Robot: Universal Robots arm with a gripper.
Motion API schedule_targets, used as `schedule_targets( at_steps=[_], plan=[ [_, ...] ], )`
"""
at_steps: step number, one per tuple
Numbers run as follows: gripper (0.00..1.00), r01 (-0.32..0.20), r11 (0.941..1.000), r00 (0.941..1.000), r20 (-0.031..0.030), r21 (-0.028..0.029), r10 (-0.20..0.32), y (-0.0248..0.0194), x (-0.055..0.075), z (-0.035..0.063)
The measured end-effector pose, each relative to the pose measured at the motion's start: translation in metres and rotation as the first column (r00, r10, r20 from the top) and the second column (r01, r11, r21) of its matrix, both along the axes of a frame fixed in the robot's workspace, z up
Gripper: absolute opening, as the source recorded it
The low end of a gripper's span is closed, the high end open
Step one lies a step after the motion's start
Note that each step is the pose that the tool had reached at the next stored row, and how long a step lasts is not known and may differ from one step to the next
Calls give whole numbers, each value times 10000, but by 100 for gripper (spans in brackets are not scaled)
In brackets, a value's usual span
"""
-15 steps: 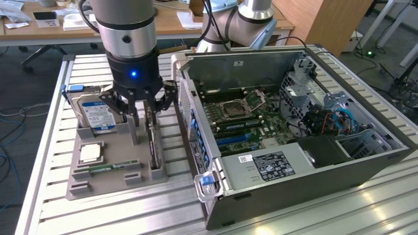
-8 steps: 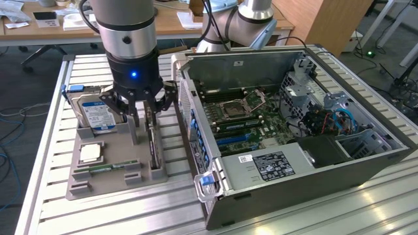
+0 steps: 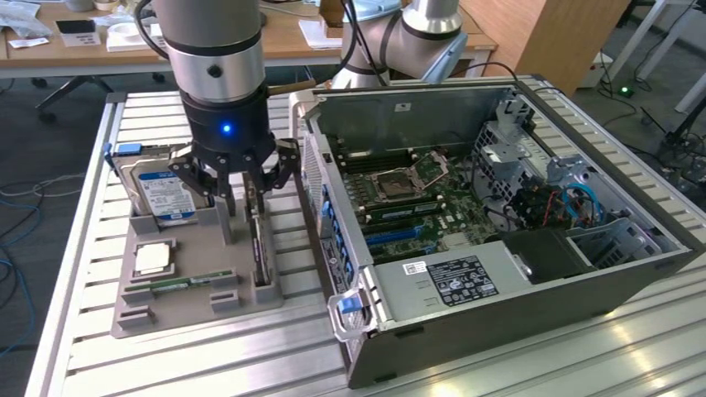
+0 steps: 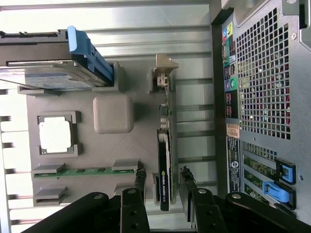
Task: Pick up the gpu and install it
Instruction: 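Pick up the gpu and move the gpu toward the slot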
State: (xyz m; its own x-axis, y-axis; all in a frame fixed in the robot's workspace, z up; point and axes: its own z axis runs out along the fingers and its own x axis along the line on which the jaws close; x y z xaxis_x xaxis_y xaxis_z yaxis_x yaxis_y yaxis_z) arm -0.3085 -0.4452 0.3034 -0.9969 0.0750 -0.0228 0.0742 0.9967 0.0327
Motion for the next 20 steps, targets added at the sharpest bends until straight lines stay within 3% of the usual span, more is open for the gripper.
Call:
schedule_targets(
  at_steps=[20],
  plan=[
    [42, 0, 10000, 10000, 1, 0, 0, 0, 0, -52]
  ],
)
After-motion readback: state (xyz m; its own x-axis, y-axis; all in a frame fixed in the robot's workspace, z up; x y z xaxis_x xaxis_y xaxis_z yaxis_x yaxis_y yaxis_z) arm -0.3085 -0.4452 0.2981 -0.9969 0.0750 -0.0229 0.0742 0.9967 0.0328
